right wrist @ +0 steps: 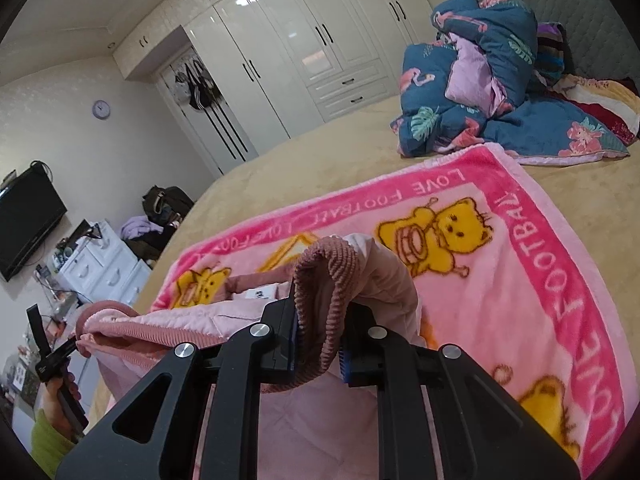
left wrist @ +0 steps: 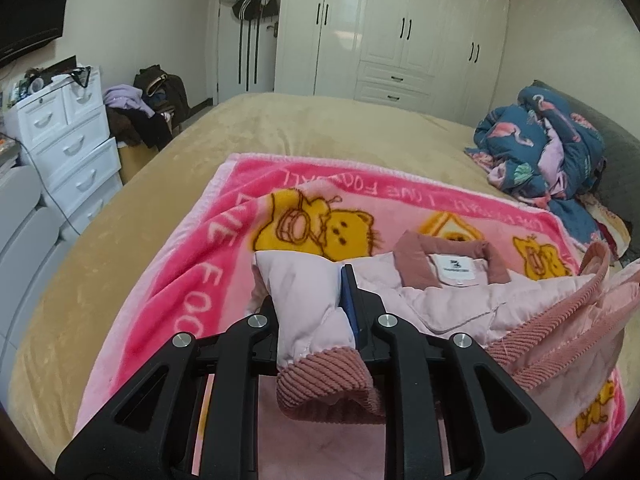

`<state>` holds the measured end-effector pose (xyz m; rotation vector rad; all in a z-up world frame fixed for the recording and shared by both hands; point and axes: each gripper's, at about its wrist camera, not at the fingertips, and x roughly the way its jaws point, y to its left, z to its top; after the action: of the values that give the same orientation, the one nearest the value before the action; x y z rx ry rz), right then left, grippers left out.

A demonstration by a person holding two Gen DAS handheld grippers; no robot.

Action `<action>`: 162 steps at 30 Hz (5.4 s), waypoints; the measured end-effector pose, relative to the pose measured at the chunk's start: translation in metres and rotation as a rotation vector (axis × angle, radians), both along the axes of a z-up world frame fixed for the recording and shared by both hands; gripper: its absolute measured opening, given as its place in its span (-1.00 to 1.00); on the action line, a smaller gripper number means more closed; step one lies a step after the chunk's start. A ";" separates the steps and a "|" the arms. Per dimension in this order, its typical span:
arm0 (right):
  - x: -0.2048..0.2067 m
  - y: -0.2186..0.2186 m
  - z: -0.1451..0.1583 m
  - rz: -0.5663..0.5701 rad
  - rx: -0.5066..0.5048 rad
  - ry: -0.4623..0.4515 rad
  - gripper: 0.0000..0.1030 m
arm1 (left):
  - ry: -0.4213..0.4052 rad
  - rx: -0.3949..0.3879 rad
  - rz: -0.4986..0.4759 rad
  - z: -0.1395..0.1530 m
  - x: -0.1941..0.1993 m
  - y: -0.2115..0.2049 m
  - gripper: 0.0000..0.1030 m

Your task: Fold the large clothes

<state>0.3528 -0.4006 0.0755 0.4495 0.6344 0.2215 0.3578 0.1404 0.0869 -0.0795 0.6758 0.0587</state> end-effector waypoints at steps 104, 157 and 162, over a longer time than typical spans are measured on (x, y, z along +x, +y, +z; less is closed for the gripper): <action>-0.142 0.014 -0.065 -0.067 -0.044 0.007 0.92 | 0.005 0.017 0.101 -0.033 -0.079 -0.009 0.82; -0.091 0.026 -0.173 -0.293 0.252 0.328 0.92 | 0.224 -0.608 0.193 -0.141 -0.063 0.016 0.82; -0.069 0.023 -0.177 -0.289 0.299 0.323 0.92 | 0.202 -0.650 0.223 -0.143 -0.046 0.020 0.82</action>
<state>0.2834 -0.3778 -0.1011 0.8692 0.8463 -0.0348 0.3119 0.1600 -0.0558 -0.7828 0.8653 0.0595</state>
